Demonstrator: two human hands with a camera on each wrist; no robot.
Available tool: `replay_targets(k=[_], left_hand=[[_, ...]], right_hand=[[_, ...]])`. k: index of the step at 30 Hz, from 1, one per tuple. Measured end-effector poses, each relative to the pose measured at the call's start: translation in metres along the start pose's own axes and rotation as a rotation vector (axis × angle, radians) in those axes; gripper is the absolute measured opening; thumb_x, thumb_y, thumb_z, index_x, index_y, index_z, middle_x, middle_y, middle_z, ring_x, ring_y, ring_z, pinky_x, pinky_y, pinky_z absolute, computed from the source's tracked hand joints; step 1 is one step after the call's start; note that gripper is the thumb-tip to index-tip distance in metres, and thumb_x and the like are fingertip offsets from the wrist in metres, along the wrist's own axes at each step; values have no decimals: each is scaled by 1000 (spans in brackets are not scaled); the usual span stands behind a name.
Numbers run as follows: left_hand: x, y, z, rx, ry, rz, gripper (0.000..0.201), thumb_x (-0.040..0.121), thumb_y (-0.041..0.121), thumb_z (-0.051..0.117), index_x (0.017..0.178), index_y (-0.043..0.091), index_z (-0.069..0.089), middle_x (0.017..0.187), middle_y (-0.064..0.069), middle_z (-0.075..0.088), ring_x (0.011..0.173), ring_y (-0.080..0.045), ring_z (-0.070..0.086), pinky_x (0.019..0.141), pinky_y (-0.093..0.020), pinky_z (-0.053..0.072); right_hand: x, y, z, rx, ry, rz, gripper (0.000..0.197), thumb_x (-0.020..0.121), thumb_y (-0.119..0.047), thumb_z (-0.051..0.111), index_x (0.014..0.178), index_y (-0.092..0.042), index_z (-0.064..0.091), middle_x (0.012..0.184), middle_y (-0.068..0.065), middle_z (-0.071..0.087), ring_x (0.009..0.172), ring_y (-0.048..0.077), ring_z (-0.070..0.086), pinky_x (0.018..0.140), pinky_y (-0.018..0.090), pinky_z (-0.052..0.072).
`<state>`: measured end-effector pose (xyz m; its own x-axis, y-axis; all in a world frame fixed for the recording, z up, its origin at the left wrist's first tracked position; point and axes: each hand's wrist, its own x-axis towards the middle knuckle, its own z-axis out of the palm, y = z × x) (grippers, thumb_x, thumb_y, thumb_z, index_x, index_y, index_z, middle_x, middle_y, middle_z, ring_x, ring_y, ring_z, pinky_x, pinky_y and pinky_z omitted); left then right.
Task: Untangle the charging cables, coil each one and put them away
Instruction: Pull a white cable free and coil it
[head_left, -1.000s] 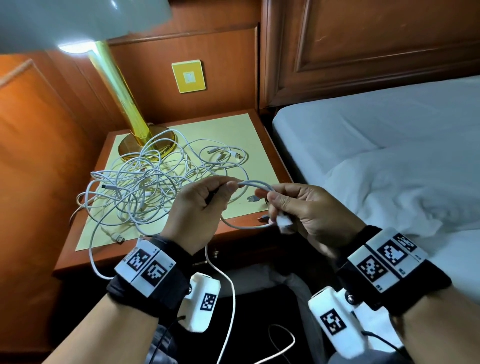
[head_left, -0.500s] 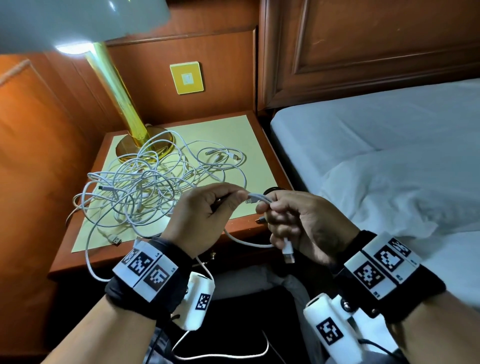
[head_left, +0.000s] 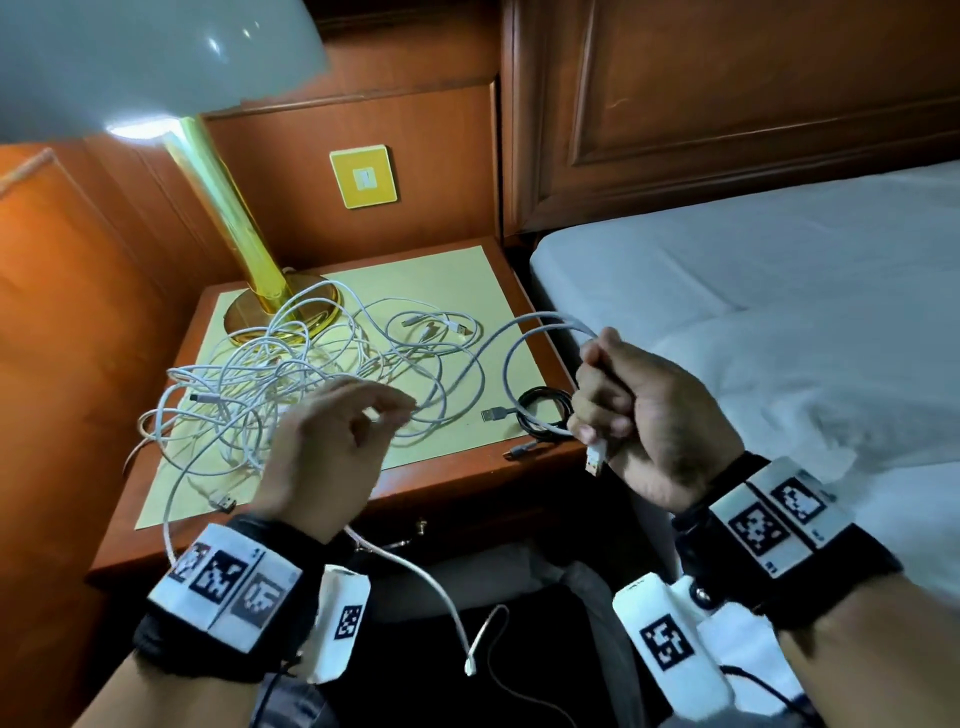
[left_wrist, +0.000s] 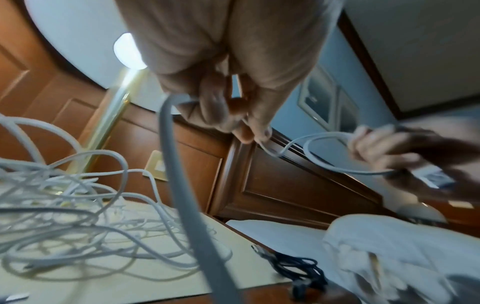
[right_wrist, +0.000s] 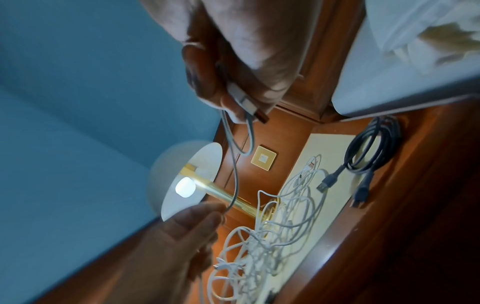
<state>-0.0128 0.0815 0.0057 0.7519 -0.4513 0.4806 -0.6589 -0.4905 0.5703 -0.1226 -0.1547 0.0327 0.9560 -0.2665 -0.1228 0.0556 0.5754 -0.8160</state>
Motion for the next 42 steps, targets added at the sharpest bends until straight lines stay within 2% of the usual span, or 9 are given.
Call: replay_targets(k=[2,6,11,16,20,25,30,37,42], left_hand=[[-6,10,6,33,-143,81,30,82,-5,73,93,22,77,90,15,66,81,7,59,71,-4,42],[-13,30,11,-134,-374,161,39,82,-10,68,96,24,80,90,16,69,86,1,66,78,-9,45],[-14,39,8,-293,-348,83,18,80,10,75,87,26,73,79,14,73,76,-3,70,70,-20,52],[-13,33,7,-284,-141,66,30,73,49,83,78,24,66,70,5,68,64,-16,64,60,-31,51],[-10,28,11,-287,-96,46,11,84,30,79,85,22,72,80,7,67,69,-18,63,62,-33,52],[-4,19,12,-368,-39,-144,6,88,13,74,93,16,75,60,22,60,48,2,50,52,-8,36],[-3,13,12,-347,-7,-165,19,89,15,72,103,26,78,72,19,63,43,-15,54,44,-27,48],[-6,4,7,-372,-44,-283,20,91,11,70,103,26,73,80,6,61,47,-23,60,55,-31,51],[-7,10,8,-155,23,-91,22,90,8,72,103,24,78,81,13,72,66,-3,65,60,-12,49]], right_hand=[[-1,9,4,-170,7,-101,27,104,-26,44,86,-8,53,52,2,39,44,15,36,50,28,32],[-4,20,4,-547,-26,-245,27,104,-26,48,93,-3,58,65,12,66,61,31,62,62,48,46],[-8,33,9,-777,-113,-202,20,103,-19,50,92,-4,59,74,8,74,68,23,72,65,24,55],[-4,39,10,-782,-186,-53,25,104,-21,47,88,-6,58,65,7,67,59,19,61,66,31,51],[-6,48,14,-759,-206,20,29,105,-24,45,83,-14,60,55,-11,50,52,5,44,59,21,38],[-7,37,21,-422,-173,120,36,92,-44,54,78,-11,51,53,-3,32,48,12,24,48,25,21],[-6,19,19,-87,-123,142,31,93,-36,51,70,-17,45,51,-5,23,41,9,23,47,23,30],[-2,-9,7,96,24,18,30,101,-38,43,79,-18,47,49,-10,25,37,6,26,48,21,37],[2,-5,7,-50,40,-92,29,99,-38,47,83,-14,51,51,-5,25,42,10,25,48,23,36]])
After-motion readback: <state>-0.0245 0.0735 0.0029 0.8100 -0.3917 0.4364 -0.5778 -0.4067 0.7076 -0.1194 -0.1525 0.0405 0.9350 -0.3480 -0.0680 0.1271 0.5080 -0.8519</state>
